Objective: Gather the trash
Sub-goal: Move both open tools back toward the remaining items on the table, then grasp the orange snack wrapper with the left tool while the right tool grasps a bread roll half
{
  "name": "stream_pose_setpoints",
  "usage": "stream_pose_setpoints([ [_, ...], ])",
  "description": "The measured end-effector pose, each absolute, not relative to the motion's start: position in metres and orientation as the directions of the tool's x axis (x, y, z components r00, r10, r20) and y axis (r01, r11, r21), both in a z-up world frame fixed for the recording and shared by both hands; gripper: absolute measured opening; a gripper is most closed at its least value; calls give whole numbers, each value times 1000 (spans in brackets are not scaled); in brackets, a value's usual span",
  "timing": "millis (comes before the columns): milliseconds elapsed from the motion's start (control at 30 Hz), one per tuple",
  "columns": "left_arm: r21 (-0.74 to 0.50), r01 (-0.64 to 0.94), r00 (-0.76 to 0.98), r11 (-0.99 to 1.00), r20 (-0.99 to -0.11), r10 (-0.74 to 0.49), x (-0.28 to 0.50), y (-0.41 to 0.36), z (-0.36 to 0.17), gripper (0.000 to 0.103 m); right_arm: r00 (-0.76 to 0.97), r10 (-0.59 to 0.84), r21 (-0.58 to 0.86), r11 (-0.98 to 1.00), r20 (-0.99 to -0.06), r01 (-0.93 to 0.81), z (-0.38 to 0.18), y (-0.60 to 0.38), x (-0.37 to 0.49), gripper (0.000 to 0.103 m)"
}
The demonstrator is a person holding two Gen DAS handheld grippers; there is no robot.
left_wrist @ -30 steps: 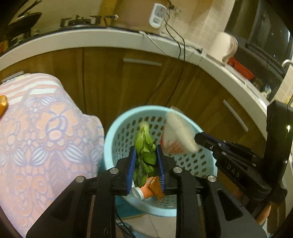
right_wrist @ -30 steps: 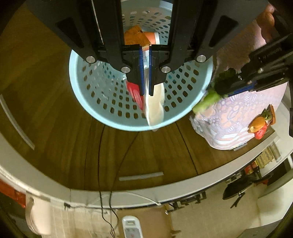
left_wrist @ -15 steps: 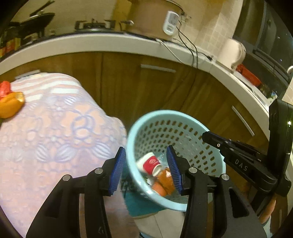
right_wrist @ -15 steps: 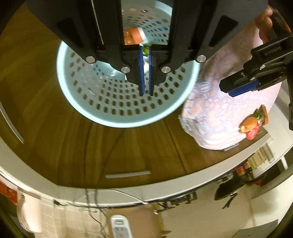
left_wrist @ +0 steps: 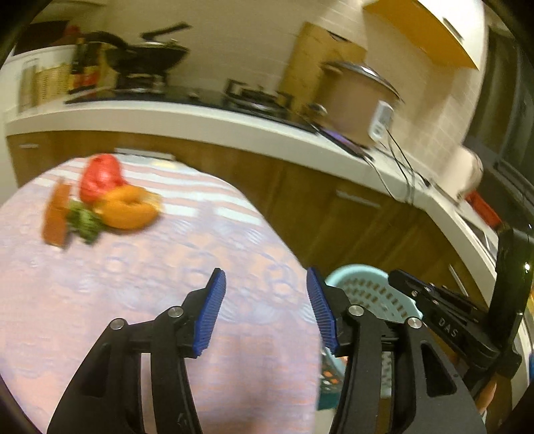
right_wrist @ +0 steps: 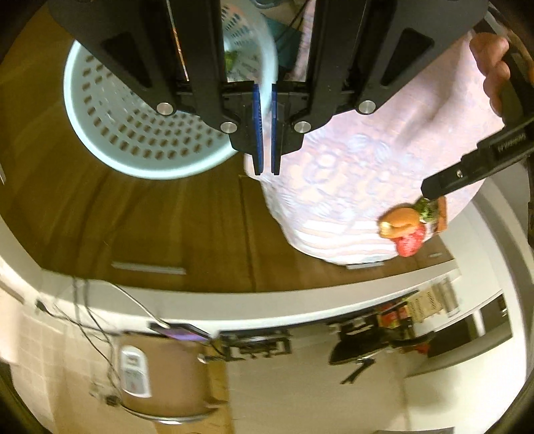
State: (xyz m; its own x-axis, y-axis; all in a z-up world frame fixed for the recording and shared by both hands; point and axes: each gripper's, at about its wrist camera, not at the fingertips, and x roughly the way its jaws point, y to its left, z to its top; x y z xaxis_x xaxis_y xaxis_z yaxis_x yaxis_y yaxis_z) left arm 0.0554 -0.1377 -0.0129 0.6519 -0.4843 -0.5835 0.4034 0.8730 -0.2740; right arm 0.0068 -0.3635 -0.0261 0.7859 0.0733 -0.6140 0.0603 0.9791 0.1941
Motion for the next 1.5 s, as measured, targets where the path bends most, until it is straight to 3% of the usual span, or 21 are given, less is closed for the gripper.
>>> stream_pose_setpoints([
  [133,-249,348,697,904,-575,-427,62,-105,-4,69,792,102,182,983,-602,11,-14,-339,19,4],
  [500,-283,155,774,947,-560,-294,81,-4,5,73,786,184,141,982,-591,-124,6,-270,59,7],
  [600,-284,119,782,951,-564,-267,86,13,4,74,779,215,134,977,-589,-168,8,-249,71,29],
  [633,-283,108,784,953,-565,-257,87,18,3,74,783,218,128,976,-583,-177,9,-242,73,47],
  [667,-283,99,786,954,-566,-249,88,24,2,74,790,220,121,975,-573,-184,11,-237,74,59],
  [900,-273,60,785,960,-581,-215,104,44,-4,75,787,255,60,961,-562,-269,17,-198,90,59],
  [1267,-201,92,734,975,-648,-203,169,26,-29,77,741,317,115,943,-592,-311,-5,-178,164,59],
  [1500,-75,1,749,997,-661,-51,191,13,-43,77,692,359,200,932,-626,-303,-28,-186,194,59],
])
